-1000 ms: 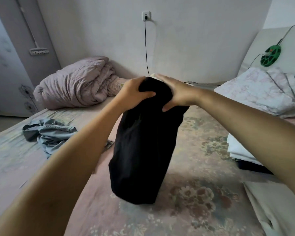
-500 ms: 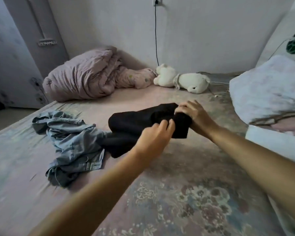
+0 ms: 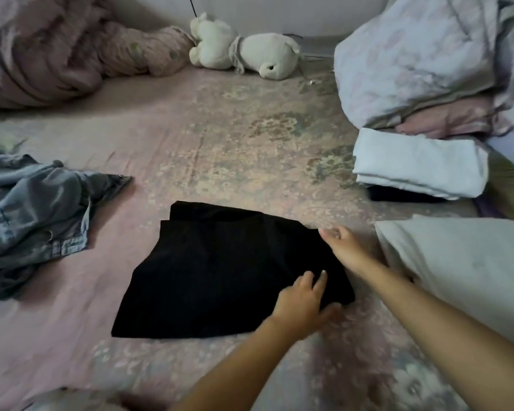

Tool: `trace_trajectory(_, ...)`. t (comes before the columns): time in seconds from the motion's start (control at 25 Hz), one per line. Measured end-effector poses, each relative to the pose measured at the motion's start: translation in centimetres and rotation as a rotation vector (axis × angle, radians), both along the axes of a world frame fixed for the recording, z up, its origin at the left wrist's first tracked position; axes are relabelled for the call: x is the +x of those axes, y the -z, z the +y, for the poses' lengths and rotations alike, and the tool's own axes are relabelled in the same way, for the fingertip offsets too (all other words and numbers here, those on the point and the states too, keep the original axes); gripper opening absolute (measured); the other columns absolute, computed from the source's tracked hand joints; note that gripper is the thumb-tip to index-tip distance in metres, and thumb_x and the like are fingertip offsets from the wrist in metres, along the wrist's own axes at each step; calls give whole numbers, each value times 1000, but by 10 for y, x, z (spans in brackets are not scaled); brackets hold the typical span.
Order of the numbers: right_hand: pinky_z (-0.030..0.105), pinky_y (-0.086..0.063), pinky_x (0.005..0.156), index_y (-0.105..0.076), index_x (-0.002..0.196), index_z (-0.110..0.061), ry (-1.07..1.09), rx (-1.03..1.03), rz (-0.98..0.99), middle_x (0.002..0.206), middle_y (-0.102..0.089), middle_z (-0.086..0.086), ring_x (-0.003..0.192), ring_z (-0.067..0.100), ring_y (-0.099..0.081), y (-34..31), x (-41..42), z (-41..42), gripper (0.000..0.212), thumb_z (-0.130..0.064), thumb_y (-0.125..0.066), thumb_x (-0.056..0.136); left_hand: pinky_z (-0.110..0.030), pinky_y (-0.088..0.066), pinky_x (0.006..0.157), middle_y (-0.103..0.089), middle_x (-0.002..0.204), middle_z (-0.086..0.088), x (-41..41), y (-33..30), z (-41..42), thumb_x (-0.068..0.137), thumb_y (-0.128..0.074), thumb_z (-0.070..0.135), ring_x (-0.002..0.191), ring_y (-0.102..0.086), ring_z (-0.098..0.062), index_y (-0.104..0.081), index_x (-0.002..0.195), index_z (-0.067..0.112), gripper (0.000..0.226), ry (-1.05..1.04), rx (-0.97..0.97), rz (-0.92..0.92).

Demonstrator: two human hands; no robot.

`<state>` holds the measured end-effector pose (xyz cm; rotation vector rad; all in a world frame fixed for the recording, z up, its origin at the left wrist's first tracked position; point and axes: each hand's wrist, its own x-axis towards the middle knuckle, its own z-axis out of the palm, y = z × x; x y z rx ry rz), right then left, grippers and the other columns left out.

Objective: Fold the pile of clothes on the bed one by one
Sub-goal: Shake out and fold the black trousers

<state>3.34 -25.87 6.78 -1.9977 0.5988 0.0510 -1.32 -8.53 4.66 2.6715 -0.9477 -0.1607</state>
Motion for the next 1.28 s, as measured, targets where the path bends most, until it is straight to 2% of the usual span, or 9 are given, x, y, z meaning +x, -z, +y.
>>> trace_trajectory(0.12, 24, -45, 68, -55, 117, -3, 99, 240, 113, 113, -61, 6, 90, 16, -59, -8, 10, 11, 42, -24, -70, 85, -39, -53, 74, -61, 113, -10, 55, -22, 48, 94, -31, 46, 97, -62, -30, -57, 126, 9, 56, -113, -182, -114)
trace_trajectory(0.2, 24, -45, 57, -58, 109, -3, 151, 319, 167, 95, -63, 8, 74, 16, -59, -7, 13, 11, 35, -15, -74, 81, -45, -39, 99, -44, 142, -9, 102, -30, 88, 100, -32, 42, 127, -45, -30, -40, 143, 15, 52, -232, -21, -118)
trace_trajectory(0.32, 31, -47, 80, -53, 117, -4, 212, -33, 130, 112, -61, 12, 97, 28, -59, -3, 23, 1, 39, -13, -71, 83, -52, -7, 115, -5, 160, 2, 147, -20, 129, 101, -28, 45, 147, -4, -21, -7, 152, 31, 57, -276, 258, 50)
trace_trajectory(0.4, 35, -43, 86, -45, 121, -8, 97, -300, 163, 122, -55, 15, 106, 30, -55, 1, 26, -8, 43, -18, -67, 86, -54, 2, 115, 2, 160, 3, 163, -9, 136, 100, -27, 48, 147, 5, -20, -3, 151, 33, 59, -236, 313, 57)
trace_trajectory(0.52, 33, -39, 84, -43, 119, -13, -31, -252, 154, 121, -54, 10, 103, 26, -52, 10, 30, -18, 43, -20, -68, 85, -54, 4, 115, -2, 160, 3, 195, -9, 128, 96, -37, 53, 147, 5, -18, -20, 150, 28, 62, -134, 345, 63)
trace_trajectory(0.72, 28, -34, 77, -62, 110, -14, -163, -520, 42, 114, -51, 10, 102, 29, -54, 7, 25, -20, 28, -28, -68, 86, -43, -23, 109, -41, 139, -4, 230, -18, 124, 91, -57, 40, 131, -36, -23, -54, 119, 15, 38, 26, 331, 116)
trace_trajectory(0.84, 31, -39, 81, -61, 112, -19, -136, -574, -24, 114, -54, 10, 100, 30, -55, 13, 20, -20, 25, -30, -62, 90, -34, -28, 98, -59, 115, -6, 243, -23, 124, 96, -51, 32, 107, -53, -26, -54, 108, 8, 27, -22, 62, -37)
trace_trajectory(0.92, 33, -39, 80, -57, 114, -18, -81, -629, 29, 117, -54, 11, 100, 32, -55, 17, 25, -19, 26, -33, -56, 93, -35, -29, 98, -61, 115, -10, 252, -20, 113, 99, -44, 31, 106, -55, -29, -49, 109, 7, 27, -49, 159, -31)
trace_trajectory(1.28, 41, -37, 102, -55, 120, -16, -245, -677, 273, 132, -41, 16, 120, 36, -44, 10, 107, -32, 26, -25, -53, 96, -33, -36, 90, -53, 125, -11, 244, -24, 137, 103, -34, 34, 114, -50, -27, -50, 121, 8, 35, -90, 454, 494)
